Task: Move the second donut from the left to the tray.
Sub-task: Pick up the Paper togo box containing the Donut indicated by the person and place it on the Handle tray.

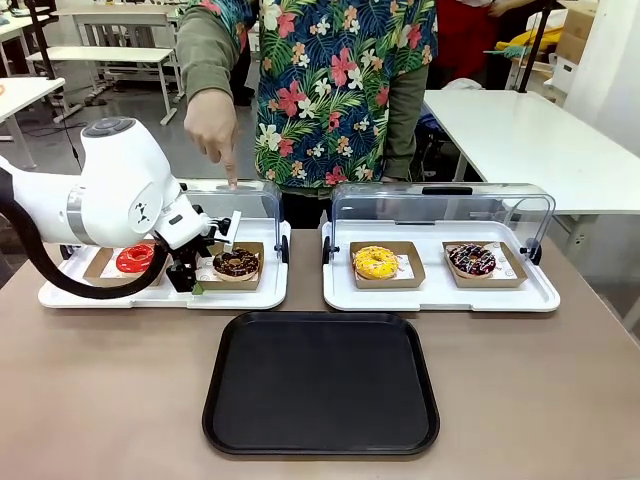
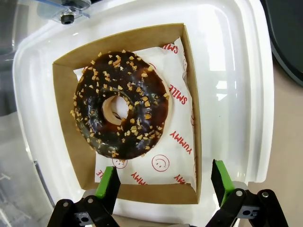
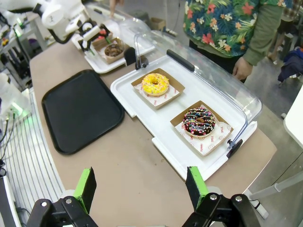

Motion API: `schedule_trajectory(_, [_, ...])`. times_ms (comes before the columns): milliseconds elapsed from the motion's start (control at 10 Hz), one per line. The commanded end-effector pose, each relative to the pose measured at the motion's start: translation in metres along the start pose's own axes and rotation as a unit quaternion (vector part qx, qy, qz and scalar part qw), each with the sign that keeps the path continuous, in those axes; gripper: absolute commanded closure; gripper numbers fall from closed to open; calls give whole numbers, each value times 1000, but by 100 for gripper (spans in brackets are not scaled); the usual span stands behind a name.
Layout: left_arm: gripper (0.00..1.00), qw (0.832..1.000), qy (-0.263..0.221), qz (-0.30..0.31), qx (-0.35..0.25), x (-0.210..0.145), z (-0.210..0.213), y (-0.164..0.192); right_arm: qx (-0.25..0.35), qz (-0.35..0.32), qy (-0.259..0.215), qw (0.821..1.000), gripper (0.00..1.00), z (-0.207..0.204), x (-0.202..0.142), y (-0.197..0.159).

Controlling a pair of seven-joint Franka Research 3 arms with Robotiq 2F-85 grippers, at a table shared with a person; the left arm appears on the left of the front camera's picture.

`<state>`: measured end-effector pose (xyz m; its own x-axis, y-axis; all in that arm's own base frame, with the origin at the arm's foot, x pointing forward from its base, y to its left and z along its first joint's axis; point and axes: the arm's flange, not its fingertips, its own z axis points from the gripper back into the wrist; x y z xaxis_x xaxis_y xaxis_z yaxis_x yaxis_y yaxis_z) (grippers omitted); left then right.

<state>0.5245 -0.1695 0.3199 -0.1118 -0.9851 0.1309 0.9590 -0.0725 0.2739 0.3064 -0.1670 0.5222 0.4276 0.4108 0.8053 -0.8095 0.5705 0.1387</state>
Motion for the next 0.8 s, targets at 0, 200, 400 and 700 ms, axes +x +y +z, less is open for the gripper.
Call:
schedule_trajectory(0, [0,1000,9,7,-12,3,1,4,1,13,-11,1000,0,1,2,-2])
schedule_trajectory(200, [58,1000,6,5,-19,4,2,3,1,13,-11,1000,0,1,2,-2])
schedule_trajectory(400, [100,1000,9,2,-21,4,5,3,1,13,-11,1000,0,1,2,-2])
schedule_trajectory(700, [94,1000,10,3,-26,4,10,1,1,13,-11,1000,0,1,2,-2])
